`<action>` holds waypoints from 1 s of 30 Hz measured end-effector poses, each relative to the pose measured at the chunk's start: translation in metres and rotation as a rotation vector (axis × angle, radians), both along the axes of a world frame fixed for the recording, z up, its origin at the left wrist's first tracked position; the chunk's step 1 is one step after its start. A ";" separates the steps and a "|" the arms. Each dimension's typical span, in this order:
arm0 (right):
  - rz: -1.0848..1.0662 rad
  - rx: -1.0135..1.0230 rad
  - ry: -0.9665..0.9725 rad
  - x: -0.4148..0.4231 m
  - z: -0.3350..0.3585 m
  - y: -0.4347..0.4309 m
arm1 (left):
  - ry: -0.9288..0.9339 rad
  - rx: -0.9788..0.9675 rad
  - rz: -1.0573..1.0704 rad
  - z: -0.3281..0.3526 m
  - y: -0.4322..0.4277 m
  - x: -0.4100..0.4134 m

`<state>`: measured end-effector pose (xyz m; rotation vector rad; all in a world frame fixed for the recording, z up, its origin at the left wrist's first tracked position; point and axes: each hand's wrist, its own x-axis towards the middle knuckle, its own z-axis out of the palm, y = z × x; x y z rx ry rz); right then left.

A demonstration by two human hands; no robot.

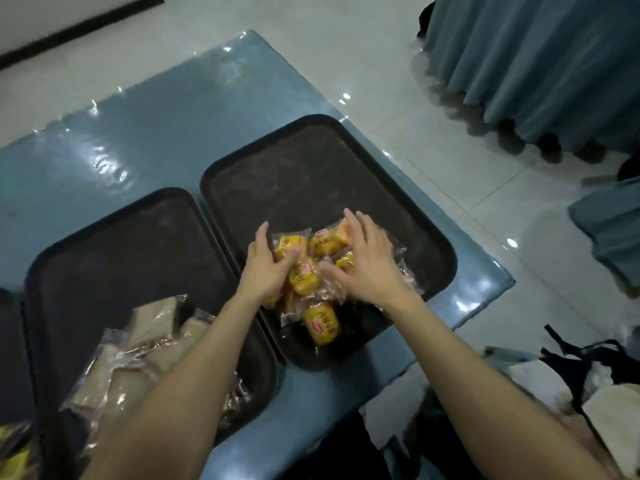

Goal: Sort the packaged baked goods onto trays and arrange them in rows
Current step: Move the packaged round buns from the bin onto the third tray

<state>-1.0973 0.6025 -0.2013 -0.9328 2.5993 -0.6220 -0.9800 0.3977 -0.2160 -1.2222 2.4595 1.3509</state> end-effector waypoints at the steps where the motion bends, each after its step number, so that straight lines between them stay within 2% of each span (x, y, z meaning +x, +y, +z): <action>1: 0.017 -0.009 0.052 0.009 -0.006 0.000 | 0.014 -0.041 -0.023 -0.006 0.003 0.004; 4: 0.090 0.020 0.173 0.020 -0.020 -0.003 | 0.040 -0.153 -0.045 -0.020 0.019 0.017; 8: 0.093 0.054 0.190 0.002 -0.030 -0.025 | 0.066 -0.308 0.123 -0.042 0.031 0.009; 13: 0.106 0.112 0.164 -0.020 -0.035 -0.042 | 0.089 -0.251 0.127 -0.043 0.026 -0.013; 15: 0.096 0.074 0.197 -0.013 -0.027 -0.038 | 0.097 -0.368 0.097 -0.038 0.021 0.006; 17: 0.126 0.012 0.256 0.004 -0.018 -0.030 | 0.105 -0.438 0.162 -0.038 0.020 0.037; 20: 0.331 0.013 0.334 0.030 -0.019 -0.024 | 0.127 -0.223 0.202 -0.047 0.043 0.072; 23: 0.494 0.093 0.398 0.030 -0.029 -0.029 | 0.112 -0.215 0.111 -0.060 0.062 0.074; 25: 0.489 0.147 0.402 0.022 -0.032 -0.031 | 0.099 -0.197 0.101 -0.058 0.065 0.069; 30: 0.429 0.202 0.346 0.015 -0.025 -0.030 | 0.032 -0.246 -0.117 -0.045 0.056 0.065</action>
